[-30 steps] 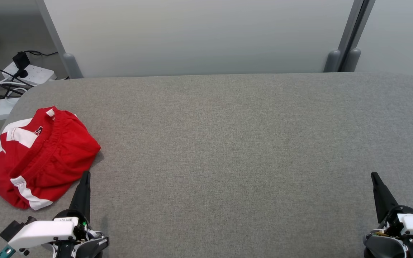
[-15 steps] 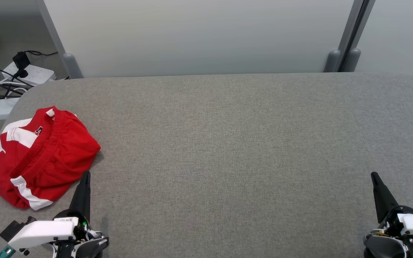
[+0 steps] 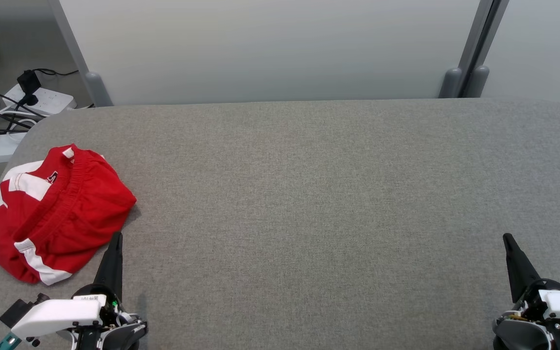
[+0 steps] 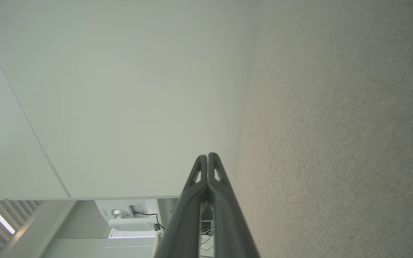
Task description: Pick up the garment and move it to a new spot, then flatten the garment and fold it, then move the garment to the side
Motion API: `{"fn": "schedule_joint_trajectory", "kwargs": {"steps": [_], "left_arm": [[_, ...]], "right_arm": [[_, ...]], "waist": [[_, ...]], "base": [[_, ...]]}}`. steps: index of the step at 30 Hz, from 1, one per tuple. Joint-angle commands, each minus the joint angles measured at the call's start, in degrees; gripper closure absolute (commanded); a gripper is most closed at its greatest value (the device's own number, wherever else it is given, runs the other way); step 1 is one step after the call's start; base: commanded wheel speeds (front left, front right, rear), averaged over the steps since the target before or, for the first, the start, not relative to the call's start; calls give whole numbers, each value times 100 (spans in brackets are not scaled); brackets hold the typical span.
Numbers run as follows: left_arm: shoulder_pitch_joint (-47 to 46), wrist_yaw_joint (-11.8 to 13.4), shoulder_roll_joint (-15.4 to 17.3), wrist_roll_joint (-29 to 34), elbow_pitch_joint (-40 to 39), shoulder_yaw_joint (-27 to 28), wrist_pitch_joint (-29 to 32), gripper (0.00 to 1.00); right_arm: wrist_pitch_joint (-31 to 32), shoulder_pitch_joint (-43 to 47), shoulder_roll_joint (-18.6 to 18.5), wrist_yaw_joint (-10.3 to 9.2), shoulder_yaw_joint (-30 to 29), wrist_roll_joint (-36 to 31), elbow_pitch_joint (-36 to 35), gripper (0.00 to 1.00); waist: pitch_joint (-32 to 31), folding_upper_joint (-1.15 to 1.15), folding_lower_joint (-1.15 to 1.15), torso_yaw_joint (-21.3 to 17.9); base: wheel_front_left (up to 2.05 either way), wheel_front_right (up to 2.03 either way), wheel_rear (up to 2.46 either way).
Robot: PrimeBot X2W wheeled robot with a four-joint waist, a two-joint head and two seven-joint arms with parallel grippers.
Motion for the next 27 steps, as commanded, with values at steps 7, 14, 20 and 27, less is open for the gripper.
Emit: {"fn": "schedule_joint_trajectory", "kwargs": {"steps": [7,14,20,27], "left_arm": [[-133,-48,129,-25,-159,178,36,100],[-133,-48,129,-25,-160,178,36,100],[-133,-48,129,-25,-160,178,36,100],[-133,-48,129,-25,-160,178,36,100]], "right_arm": [[42,-97,-61,48,87,65,-172,100],[42,-97,-61,48,87,65,-172,100],[42,-97,-61,48,87,65,-172,100],[42,-97,-61,48,87,65,-172,100]], "waist": [[0,0,0,0],[0,0,0,0],[0,0,0,0],[0,0,0,0]], "base": [[0,0,0],[0,0,0],[0,0,0],[0,0,0]]}}
